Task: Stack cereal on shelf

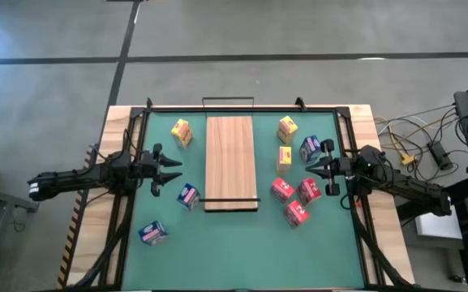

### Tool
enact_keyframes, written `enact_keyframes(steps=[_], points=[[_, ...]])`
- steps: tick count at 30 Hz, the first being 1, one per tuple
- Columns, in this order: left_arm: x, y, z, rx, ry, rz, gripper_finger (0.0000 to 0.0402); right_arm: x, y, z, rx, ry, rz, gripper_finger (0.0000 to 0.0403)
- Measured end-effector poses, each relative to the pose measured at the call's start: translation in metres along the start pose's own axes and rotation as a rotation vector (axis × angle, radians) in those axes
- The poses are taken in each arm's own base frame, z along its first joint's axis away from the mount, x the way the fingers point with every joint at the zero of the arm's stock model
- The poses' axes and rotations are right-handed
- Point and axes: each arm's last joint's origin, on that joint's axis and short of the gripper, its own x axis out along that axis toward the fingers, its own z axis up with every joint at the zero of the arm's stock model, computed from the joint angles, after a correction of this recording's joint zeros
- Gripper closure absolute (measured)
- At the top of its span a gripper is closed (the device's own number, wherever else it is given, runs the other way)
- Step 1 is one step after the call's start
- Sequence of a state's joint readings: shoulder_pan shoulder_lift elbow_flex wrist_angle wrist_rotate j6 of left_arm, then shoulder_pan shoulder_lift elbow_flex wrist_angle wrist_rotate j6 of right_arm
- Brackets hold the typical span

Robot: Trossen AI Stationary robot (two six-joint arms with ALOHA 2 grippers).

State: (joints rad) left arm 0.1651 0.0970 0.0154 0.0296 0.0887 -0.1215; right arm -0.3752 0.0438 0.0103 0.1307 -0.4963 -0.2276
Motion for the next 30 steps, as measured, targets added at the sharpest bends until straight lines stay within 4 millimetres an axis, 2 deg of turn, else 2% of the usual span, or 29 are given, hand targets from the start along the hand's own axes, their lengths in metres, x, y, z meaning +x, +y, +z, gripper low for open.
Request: enact_keyframes(steps=[25, 30], points=[[0.0, 0.0, 0.0, 0.001, 0.0, 0.0, 0.0237, 0.0, 0.0, 0.0, 0.0, 0.0, 0.0, 0.0394], [0.0, 0.0004, 0.0, 0.049, -0.001, 0.012, 0.0237, 0.0, 0.0, 0.0001, 0.0, 0.0, 0.0, 0.0394]])
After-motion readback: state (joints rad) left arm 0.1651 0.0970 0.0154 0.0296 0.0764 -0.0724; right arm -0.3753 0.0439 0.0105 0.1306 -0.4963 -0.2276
